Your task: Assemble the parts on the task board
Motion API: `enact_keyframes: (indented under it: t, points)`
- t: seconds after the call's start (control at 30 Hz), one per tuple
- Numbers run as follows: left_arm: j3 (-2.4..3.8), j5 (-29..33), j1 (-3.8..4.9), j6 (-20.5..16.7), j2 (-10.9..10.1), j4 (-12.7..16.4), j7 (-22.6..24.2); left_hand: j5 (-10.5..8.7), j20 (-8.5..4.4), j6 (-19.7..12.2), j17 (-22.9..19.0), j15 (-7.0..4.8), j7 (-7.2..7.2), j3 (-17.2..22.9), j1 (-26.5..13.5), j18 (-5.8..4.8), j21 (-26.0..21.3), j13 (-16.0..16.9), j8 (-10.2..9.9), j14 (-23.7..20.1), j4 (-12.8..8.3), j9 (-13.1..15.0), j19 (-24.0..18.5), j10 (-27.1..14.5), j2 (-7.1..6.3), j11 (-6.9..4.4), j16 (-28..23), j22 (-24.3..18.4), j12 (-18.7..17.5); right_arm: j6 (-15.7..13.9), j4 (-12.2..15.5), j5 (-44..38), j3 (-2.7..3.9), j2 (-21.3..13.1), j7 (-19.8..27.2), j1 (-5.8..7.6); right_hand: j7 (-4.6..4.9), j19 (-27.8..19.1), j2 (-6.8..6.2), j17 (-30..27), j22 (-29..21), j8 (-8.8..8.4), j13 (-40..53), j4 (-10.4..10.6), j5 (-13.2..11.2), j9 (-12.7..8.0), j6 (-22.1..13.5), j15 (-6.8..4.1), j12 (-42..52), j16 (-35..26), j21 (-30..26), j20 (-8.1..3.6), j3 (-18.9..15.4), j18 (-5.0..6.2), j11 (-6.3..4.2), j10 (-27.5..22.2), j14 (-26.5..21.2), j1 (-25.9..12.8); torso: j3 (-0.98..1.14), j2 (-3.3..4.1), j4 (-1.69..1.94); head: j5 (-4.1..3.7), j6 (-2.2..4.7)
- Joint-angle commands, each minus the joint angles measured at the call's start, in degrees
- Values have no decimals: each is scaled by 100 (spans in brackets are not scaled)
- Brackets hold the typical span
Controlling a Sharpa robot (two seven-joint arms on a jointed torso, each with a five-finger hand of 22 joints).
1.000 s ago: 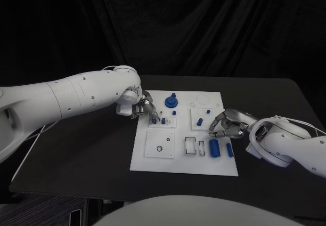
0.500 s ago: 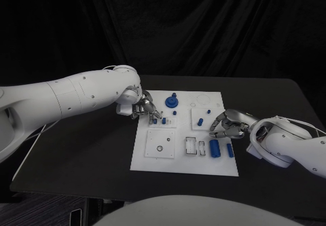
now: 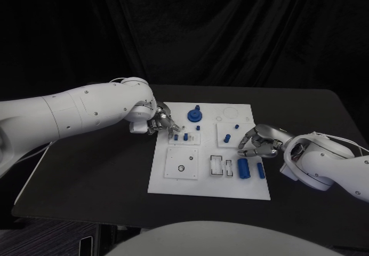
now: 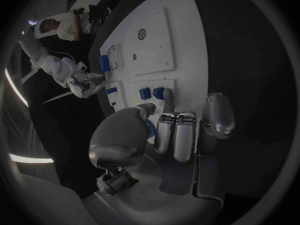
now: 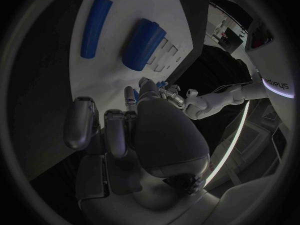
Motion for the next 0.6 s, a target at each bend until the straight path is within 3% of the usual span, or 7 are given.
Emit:
enact_keyframes:
  t: [0.03,0.1,0.33,0.53,0.57,0.6]
  points:
    - [5,-162,-7,-982,-143,222,714,392,-8,-19,1510,-59,-46,-69,142,-25,86,1495,175,608,1,134,75,604,-92,-57,15,909,20,22,23,-34,1,-23,-78,-17,24,-42,245,483,865,27,-259,-9,0,-5,-31,-44,-85,-30,-37,-2,30,34,-137,117,384,242,-2,0,1,-20,0]
    - [5,-428,-6,-1297,-264,385,899,605,-26,-37,1510,-76,-64,-112,185,-46,188,1495,267,608,31,199,135,604,-127,-77,15,937,20,19,28,-34,1,-34,-78,-18,24,-42,245,483,865,27,-259,-9,0,-5,-31,-44,-85,-30,-37,-2,30,34,-137,117,384,242,-2,0,0,-23,0]
    - [5,-1129,-6,-2570,-891,1186,1459,744,-82,-49,1510,-141,-137,-201,479,-110,485,1495,505,608,-36,330,308,604,-329,-144,15,1020,20,0,39,-34,1,-72,-79,-19,24,-42,245,483,865,27,-259,-9,0,-5,-31,-44,-85,-30,-37,-2,30,34,-137,117,384,242,-2,1,7,-47,0]
    - [4,-1378,-8,-3137,-1239,1630,1601,594,-112,-94,1510,-168,-159,-236,715,-127,565,1495,605,608,-71,373,357,604,-422,-168,15,1041,20,-10,41,-34,1,-92,-80,-20,25,-39,240,494,868,27,-255,-10,9,-6,-32,-45,-84,-24,-30,-3,33,32,-137,119,387,251,-2,-3,0,-36,0]
    - [4,-1457,-13,-3230,-1291,1703,1615,538,-116,-104,1510,-173,-161,-249,753,-132,587,1495,624,608,-72,378,369,604,-434,-168,15,1047,20,-15,41,-34,1,-93,-79,-21,25,-39,240,494,868,27,-255,-10,9,-6,-32,-45,-84,-24,-30,-3,33,32,-137,119,387,251,0,-4,-2,-28,0]
    - [4,-1507,-26,-3296,-1329,1759,1616,360,-118,-115,1510,-173,-156,-274,775,-139,610,1495,644,608,-51,383,381,604,-434,-171,15,1054,20,-21,40,-34,1,-95,-78,-21,25,-39,240,494,868,27,-255,-10,9,-6,-32,-45,-84,-24,-30,-3,33,32,-137,119,387,251,1,-3,-4,-25,0]
